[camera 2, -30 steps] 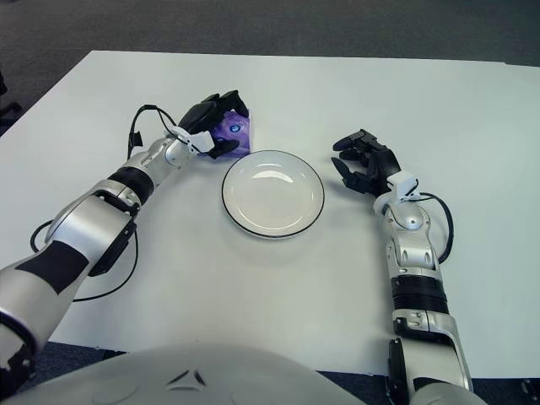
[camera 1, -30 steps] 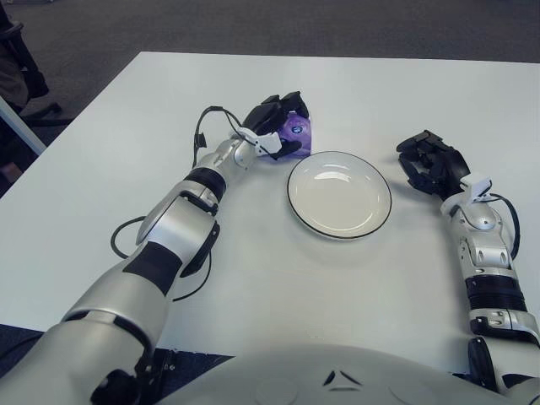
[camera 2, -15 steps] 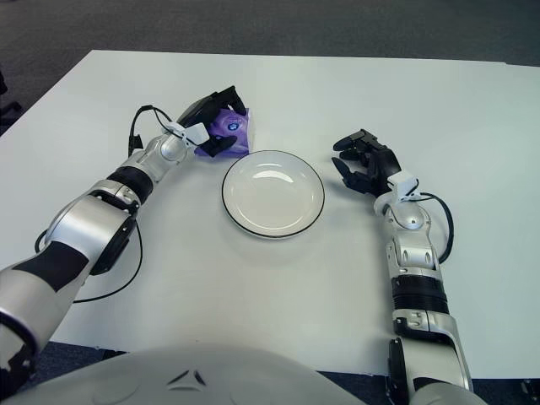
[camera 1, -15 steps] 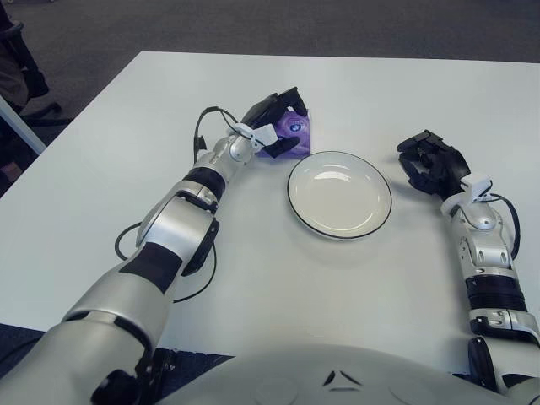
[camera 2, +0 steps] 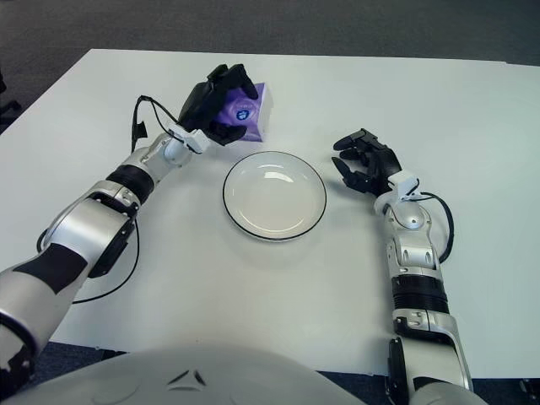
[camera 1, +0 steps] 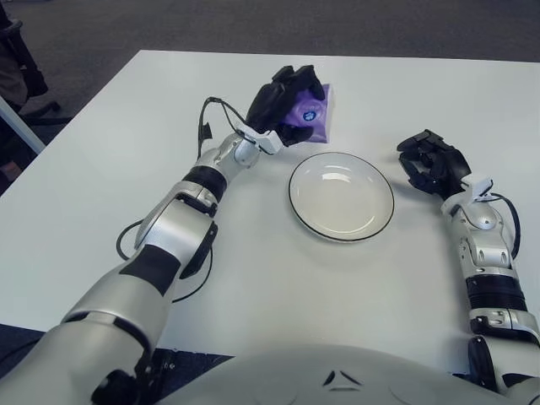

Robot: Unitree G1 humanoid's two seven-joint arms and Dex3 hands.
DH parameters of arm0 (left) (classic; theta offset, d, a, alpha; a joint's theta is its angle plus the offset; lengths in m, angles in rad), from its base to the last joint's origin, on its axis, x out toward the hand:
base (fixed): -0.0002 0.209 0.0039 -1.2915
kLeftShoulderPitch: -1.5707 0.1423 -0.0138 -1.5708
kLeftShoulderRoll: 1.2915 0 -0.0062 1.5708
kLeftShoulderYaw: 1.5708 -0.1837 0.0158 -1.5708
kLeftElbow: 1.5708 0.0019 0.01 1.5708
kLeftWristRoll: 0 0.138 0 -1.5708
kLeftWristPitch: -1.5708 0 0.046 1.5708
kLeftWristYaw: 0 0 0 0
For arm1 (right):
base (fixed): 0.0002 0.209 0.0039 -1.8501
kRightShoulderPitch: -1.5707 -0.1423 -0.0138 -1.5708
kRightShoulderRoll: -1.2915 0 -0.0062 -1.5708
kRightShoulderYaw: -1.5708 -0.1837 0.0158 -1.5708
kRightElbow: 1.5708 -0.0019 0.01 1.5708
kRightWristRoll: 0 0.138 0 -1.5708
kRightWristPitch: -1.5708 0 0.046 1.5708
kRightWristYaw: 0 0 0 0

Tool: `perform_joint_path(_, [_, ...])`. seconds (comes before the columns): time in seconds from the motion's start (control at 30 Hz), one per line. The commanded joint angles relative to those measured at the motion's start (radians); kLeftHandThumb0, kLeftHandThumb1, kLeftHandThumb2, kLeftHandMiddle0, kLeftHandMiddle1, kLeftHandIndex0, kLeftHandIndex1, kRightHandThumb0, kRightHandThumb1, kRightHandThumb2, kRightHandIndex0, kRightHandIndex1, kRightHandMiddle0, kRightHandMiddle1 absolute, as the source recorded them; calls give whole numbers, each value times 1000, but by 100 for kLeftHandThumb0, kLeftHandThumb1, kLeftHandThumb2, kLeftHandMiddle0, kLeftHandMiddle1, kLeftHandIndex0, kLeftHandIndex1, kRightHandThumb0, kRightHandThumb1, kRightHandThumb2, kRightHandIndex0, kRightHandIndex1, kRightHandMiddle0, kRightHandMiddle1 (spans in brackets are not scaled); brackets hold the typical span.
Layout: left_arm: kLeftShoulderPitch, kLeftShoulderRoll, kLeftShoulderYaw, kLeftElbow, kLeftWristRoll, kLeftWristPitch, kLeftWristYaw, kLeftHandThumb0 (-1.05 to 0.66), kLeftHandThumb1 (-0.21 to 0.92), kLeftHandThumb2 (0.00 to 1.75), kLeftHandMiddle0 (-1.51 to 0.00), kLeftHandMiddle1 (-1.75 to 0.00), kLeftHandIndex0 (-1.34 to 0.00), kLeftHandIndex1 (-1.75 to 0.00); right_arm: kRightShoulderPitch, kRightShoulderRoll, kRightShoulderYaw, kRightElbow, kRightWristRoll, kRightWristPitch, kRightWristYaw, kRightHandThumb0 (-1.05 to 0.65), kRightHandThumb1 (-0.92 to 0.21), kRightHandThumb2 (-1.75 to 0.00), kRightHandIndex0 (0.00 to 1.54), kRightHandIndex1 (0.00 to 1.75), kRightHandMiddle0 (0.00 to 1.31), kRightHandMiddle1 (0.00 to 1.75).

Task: Put the tissue paper into the plate.

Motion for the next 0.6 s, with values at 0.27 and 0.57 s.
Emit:
perform_joint_path(0.27, [16,56,-7,-195,120,-116,106,0,25,139,-61,-175,-50,-171,85,12,26,97,-29,96,7,-1,-74,-53,59,146,45,130])
perform_joint_path(0.57, [94,40,-37,-332,175,-168,97,0,24,141,-63,-175,-49,-172,83,12,27,96,-29,98,9,-1,-74,-53,59,145,45,130])
